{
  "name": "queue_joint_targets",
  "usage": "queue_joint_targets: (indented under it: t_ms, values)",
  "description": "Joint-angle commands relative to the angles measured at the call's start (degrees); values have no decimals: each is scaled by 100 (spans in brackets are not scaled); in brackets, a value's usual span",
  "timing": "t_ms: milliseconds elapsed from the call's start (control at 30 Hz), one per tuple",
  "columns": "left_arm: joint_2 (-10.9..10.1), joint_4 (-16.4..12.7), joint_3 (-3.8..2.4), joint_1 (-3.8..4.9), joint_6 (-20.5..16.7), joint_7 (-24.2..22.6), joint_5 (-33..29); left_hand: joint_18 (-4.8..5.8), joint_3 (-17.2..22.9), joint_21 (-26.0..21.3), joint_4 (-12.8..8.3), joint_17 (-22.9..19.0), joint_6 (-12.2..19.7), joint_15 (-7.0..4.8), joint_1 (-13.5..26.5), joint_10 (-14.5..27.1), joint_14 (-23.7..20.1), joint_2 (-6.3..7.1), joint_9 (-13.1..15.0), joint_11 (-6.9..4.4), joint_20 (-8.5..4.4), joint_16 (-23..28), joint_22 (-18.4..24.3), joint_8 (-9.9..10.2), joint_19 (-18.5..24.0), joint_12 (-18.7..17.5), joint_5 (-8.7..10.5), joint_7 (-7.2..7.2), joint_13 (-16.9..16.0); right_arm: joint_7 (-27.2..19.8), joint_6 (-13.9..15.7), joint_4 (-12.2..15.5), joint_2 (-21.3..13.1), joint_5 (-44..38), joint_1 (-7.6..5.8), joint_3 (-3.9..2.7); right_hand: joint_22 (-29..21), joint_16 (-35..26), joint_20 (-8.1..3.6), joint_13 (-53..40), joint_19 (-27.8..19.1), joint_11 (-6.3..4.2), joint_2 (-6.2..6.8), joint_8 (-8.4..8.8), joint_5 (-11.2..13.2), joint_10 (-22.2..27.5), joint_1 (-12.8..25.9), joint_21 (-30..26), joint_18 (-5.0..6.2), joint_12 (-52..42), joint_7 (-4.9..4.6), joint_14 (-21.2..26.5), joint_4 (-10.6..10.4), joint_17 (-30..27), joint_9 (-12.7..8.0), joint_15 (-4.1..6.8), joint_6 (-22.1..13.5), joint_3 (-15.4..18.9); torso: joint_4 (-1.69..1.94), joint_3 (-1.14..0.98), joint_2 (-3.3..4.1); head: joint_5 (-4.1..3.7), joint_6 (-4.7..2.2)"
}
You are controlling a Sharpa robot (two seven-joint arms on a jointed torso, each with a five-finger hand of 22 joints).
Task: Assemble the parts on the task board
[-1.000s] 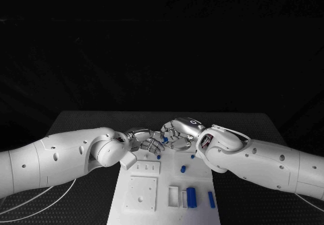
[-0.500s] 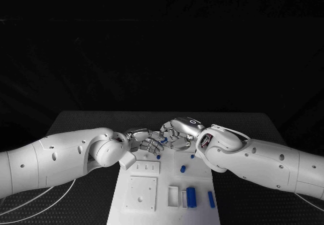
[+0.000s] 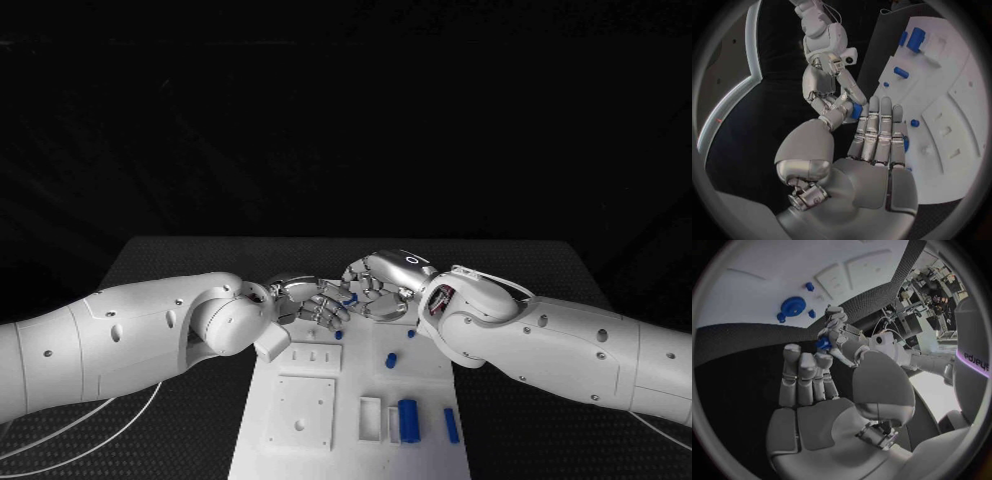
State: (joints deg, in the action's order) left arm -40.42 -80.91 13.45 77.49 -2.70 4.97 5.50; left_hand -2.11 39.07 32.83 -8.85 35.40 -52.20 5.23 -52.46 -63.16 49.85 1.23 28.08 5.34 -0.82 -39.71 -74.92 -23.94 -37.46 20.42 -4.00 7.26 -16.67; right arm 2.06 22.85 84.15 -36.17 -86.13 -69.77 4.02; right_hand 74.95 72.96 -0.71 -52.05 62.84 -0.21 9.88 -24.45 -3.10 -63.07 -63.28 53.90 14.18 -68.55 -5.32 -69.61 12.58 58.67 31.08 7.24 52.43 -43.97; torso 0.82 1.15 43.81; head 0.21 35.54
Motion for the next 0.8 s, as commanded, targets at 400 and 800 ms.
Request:
queue_joint_targets:
  t_ms: [400, 800]
  values:
    - [3, -6, -16, 13, 107, -100, -15, 44, 6, 40, 16, -12, -201, -43, -102, -122, 84, -144, -2, -67, -2, -81, -87, -56, 8, 116, 53, -67, 0, -3, -133, -11, -20, -6, 15, 9, 80, 19, -28, -11, -1, -249, -38, -20, 32, 295, 38, 38, 82, -19, 196, -30, 1, -3, 15, 92, 1078, -30, 2, 1, 1, 1, -3]
    - [-5, -9, -15, 13, 95, -139, 210, 38, -7, 107, -26, 17, -401, -127, -175, -284, 231, -212, -2, -142, -74, -235, -91, -55, -119, 199, 66, -140, 0, -3, -148, -26, -30, 6, 17, 9, 79, 19, -27, -11, -2, -249, -39, -20, 32, 295, 39, 37, 82, -20, 196, -28, 3, -4, 22, 92, 1076, -34, -2, -1, 0, -1, 2]
